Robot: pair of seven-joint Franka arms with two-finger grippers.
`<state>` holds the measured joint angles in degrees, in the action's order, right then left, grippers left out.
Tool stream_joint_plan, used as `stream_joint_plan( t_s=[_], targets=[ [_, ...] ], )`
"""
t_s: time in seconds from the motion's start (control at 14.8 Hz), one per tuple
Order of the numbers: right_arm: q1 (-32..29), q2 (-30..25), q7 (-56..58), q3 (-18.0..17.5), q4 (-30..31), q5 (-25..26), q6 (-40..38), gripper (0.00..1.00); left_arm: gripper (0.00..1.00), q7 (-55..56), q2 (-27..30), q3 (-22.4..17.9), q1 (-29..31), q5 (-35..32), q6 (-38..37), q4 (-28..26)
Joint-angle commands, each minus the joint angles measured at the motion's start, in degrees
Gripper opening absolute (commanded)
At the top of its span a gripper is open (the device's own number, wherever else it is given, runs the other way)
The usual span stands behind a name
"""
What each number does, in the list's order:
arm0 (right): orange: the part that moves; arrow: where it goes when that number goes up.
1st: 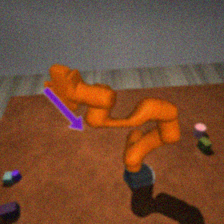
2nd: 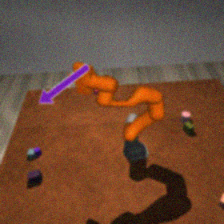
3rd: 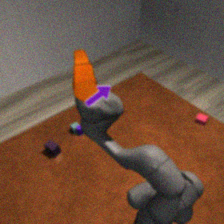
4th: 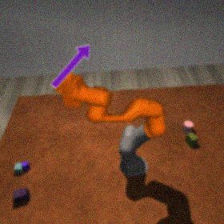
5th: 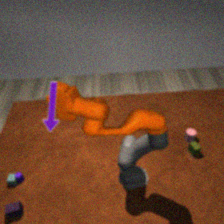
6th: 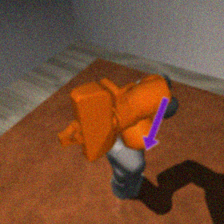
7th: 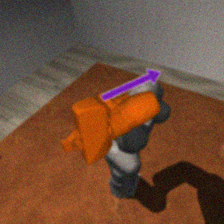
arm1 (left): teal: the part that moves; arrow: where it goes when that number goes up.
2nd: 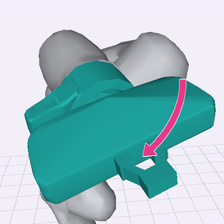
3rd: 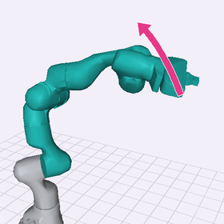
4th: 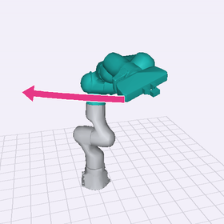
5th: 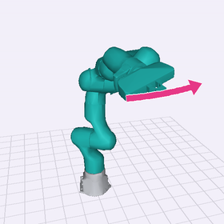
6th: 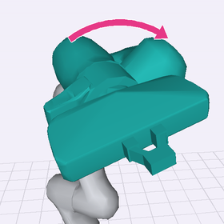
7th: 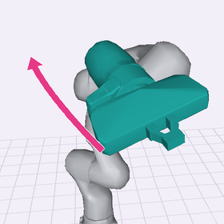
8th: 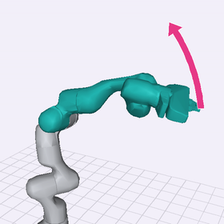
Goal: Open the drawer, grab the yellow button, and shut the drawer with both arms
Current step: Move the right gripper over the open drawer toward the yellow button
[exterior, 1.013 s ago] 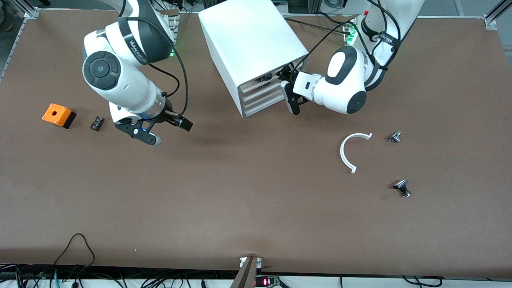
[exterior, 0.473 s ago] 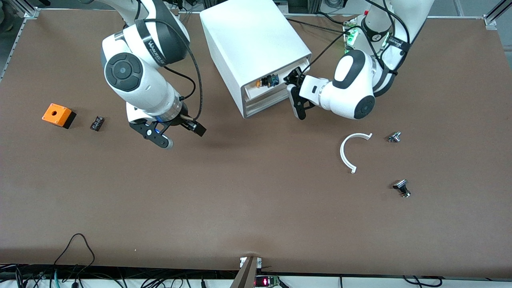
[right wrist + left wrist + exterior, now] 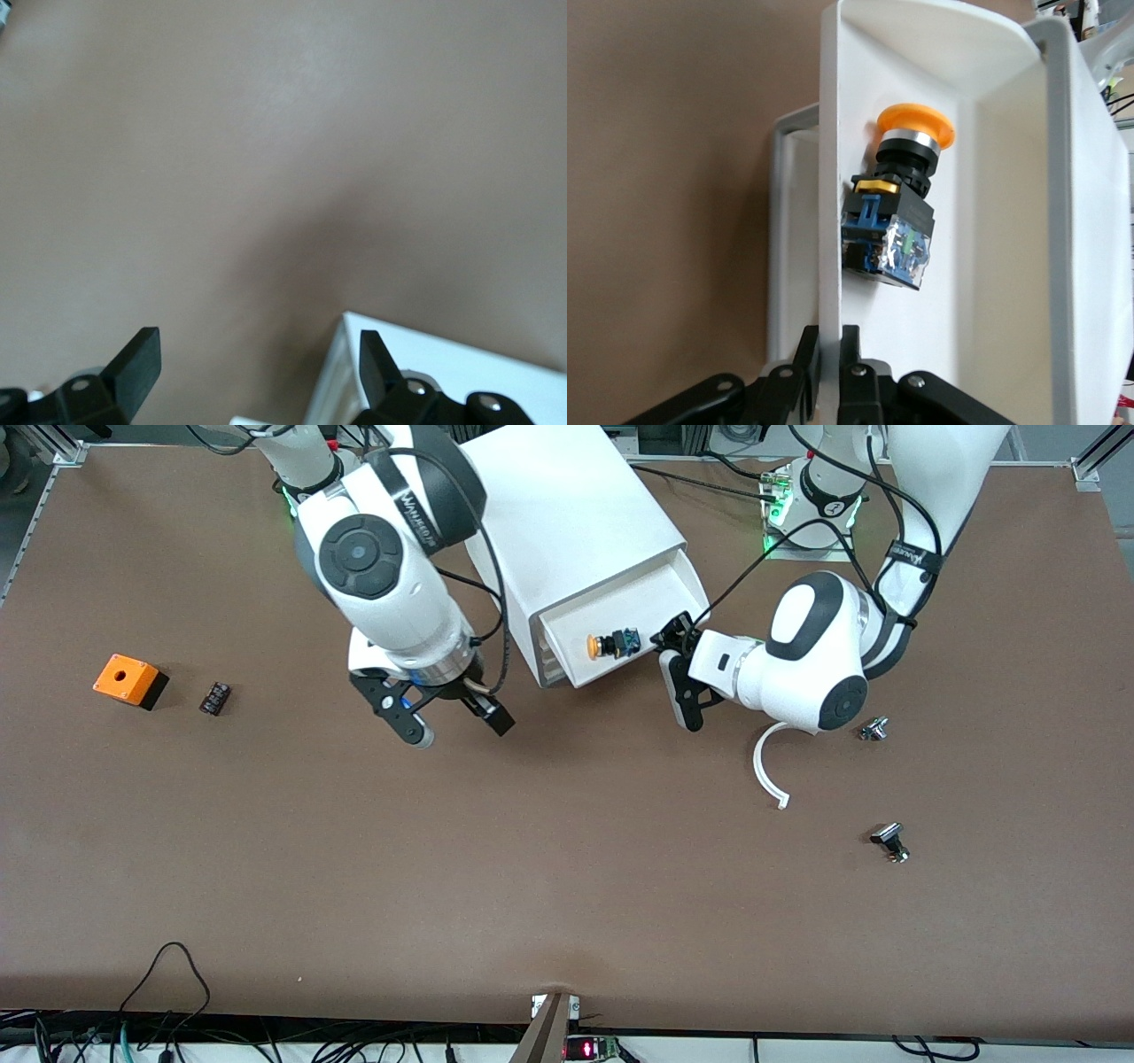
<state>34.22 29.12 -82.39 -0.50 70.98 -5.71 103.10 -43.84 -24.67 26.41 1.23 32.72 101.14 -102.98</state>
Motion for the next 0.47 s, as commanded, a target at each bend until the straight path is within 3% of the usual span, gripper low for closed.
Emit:
stream_joint_plan(
  t_s=[0.0,0.14,0.2,0.27,0.41],
  targets=[
    [2.16,5.58,-8.89,0.42,-9.17,-0.53,-1.59,0.99,0.00,2.69,-3.71,-0.83,-0.09,-6.34,-0.86,6.12],
    [3.30,7.35,-13.03,0.42,-11.91,-0.53,-1.15,0.99,0.05,6.46,-3.63,-0.83,-0.09,-6.53,-0.95,6.39],
    [3.83,8.14,-14.97,0.33,-12.61,-0.53,-0.80,0.99,0.61,7.53,-3.63,-0.75,-0.09,-6.53,-0.95,6.39],
    [4.18,9.01,-16.90,0.33,-13.75,-0.53,-0.53,0.99,0.98,7.71,-3.63,-0.75,-0.18,-6.53,-0.95,6.56],
    [5.58,10.86,-20.95,0.33,-15.95,-0.53,0.69,0.99,1.00,8.59,-3.46,-0.75,0.00,-6.53,-1.29,6.83]
  ],
)
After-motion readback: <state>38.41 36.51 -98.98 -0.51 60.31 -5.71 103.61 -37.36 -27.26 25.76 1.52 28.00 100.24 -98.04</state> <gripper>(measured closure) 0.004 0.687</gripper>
